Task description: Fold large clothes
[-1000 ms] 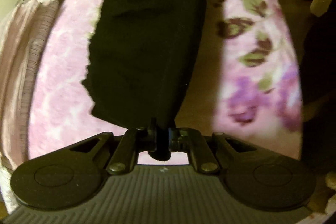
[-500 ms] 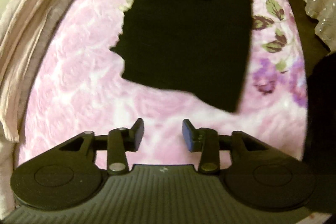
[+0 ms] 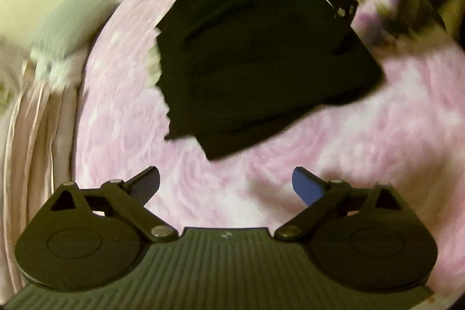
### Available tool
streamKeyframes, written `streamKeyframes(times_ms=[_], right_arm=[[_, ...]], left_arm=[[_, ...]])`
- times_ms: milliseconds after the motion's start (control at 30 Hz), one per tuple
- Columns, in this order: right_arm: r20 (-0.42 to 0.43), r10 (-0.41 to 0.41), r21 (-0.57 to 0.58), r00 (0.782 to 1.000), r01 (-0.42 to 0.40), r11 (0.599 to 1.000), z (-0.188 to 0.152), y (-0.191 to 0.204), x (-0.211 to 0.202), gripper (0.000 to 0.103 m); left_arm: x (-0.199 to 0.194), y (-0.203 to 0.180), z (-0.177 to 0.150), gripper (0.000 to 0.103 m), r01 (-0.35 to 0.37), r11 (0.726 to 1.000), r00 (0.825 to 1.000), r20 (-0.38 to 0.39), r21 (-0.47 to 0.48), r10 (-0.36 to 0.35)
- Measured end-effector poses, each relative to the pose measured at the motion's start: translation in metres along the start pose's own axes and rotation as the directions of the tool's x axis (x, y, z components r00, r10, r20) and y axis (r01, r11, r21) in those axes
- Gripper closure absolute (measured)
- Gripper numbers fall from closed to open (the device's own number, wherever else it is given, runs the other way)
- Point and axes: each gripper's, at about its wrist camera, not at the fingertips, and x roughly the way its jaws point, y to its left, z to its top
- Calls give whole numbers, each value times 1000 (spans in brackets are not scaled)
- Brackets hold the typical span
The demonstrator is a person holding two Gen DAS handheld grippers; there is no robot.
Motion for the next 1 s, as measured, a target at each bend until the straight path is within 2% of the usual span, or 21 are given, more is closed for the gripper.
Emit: streamKeyframes(times_ms=[33, 167, 267, 333, 367, 400, 433, 467, 500, 533, 567, 667, 833, 1000], right_arm=[[-14, -8, 25, 1000, 9, 1000, 5, -3, -1, 97], [-9, -13, 152, 1000, 14, 988, 14, -30, -16, 99], [4, -14, 261, 1000, 13, 965, 17, -48, -35, 99], [9, -18, 304, 1000, 14, 953, 19, -58, -46, 99], [13, -19, 325, 1000, 14, 946, 19, -64, -51, 99], [14, -25, 339, 1000, 18, 941, 20, -67, -55, 99], [13, -29, 341, 999, 23, 940, 22, -70, -54, 99], [10, -31, 340, 999, 26, 940, 23, -70, -56, 99], [8, -32, 340, 999, 28, 940, 23, -71, -58, 99], [8, -32, 343, 999, 28, 939, 24, -70, -59, 99], [6, -30, 350, 1000, 26, 937, 24, -70, -60, 99], [4, -22, 379, 1000, 19, 925, 25, -70, -68, 99], [27, -13, 439, 1000, 0, 899, 26, -83, -86, 99], [37, -59, 590, 998, 25, 807, 4, -127, -115, 99]], left_arm=[[6, -2, -1, 7, 2, 999, 1000, 16, 46, -3], [28, -10, -1, 7, 17, 972, 996, 86, 234, -38], [45, -6, 3, 8, 22, 958, 990, 126, 287, -61], [55, -4, 7, 12, 30, 944, 987, 142, 328, -80], [60, -3, 9, 19, 34, 937, 986, 142, 347, -89], [64, -2, 11, 34, 35, 931, 986, 142, 363, -92], [68, 0, 12, 44, 25, 924, 986, 144, 381, -86], [72, 2, 13, 63, 15, 919, 987, 141, 394, -77], [74, 5, 14, 70, 20, 916, 988, 131, 400, -79], [76, 10, 15, 85, 35, 915, 989, 118, 403, -90], [77, 15, 15, 90, 42, 914, 989, 113, 403, -95], [67, 29, 20, 95, 63, 918, 988, 103, 392, -112], [44, 64, 47, 95, 83, 935, 988, 96, 346, -124], [37, 109, 94, 95, 103, 934, 988, 76, 341, -137]])
